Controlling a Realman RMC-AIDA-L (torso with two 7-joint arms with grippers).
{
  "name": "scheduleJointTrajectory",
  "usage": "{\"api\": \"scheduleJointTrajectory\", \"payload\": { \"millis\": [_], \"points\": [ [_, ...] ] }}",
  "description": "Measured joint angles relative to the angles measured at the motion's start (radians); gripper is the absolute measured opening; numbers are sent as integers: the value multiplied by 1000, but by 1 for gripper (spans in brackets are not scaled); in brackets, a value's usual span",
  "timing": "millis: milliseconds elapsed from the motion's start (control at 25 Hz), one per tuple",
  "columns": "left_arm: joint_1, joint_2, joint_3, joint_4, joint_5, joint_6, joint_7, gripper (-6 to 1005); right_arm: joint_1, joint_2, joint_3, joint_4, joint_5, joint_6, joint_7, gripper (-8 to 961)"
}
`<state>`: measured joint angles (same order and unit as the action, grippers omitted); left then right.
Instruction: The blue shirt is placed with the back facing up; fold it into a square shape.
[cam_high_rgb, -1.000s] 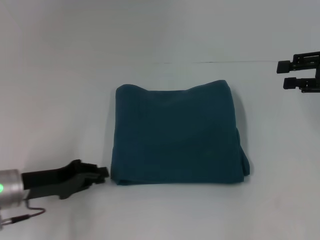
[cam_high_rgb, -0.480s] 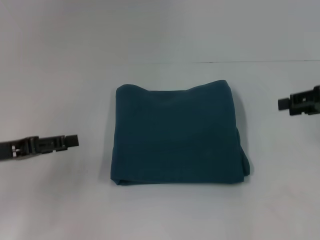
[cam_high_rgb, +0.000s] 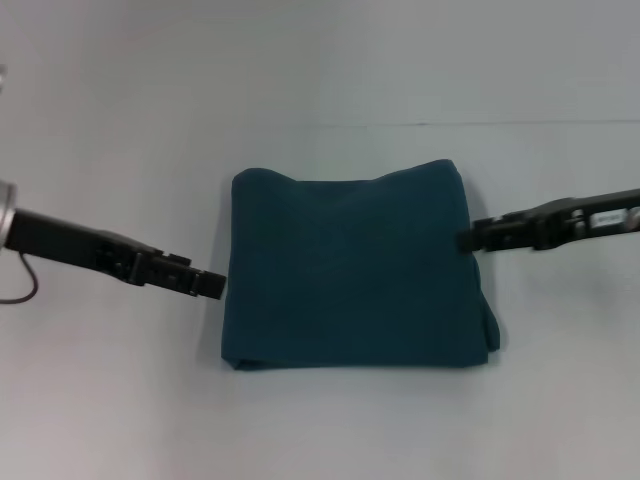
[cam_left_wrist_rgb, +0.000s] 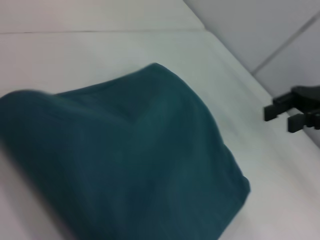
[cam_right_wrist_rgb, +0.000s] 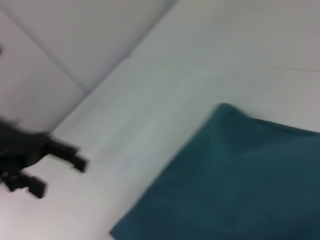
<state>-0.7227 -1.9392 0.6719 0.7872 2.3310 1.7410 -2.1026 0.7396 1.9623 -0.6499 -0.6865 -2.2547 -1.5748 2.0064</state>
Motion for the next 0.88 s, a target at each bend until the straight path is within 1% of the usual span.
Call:
{"api": "scheduleJointTrajectory", "payload": {
  "millis": [40,120,160,200,320,360,440,640,680,760,880],
  "points": [
    [-14,2,14,-1,0,1,0,935,2,21,-7,-12,-5,1,-15,519],
    [-37,4,35,-2,0,1,1,940,4,49,-28,-24,-10,9,-40,503],
    [-37,4,35,-2,0,1,1,942,1,58,-36,-28,-10,15,-58,512],
    [-62,6,51,-2,0,-4,8,944,-4,68,-41,-33,-10,18,-73,521],
    [-78,7,55,-5,-2,-4,15,941,-34,93,-39,-65,-7,40,-104,549],
    [-83,6,51,-8,-6,-2,18,939,-44,99,-35,-77,-6,50,-102,572],
    [-87,4,43,-15,-12,-3,22,937,-59,102,-24,-87,8,60,-81,618],
    [-87,-2,40,-51,-25,-17,42,937,-89,82,-2,-42,114,35,-82,750],
    [-87,-10,40,-63,-25,-22,61,937,-96,81,-3,-40,131,30,-90,752],
    [-86,-18,38,-65,-26,-29,74,938,-103,81,-6,-36,145,17,-96,757],
    [-82,-36,37,-65,-28,-45,108,938,-98,81,-4,-22,148,-5,-110,763]
  ]
}}
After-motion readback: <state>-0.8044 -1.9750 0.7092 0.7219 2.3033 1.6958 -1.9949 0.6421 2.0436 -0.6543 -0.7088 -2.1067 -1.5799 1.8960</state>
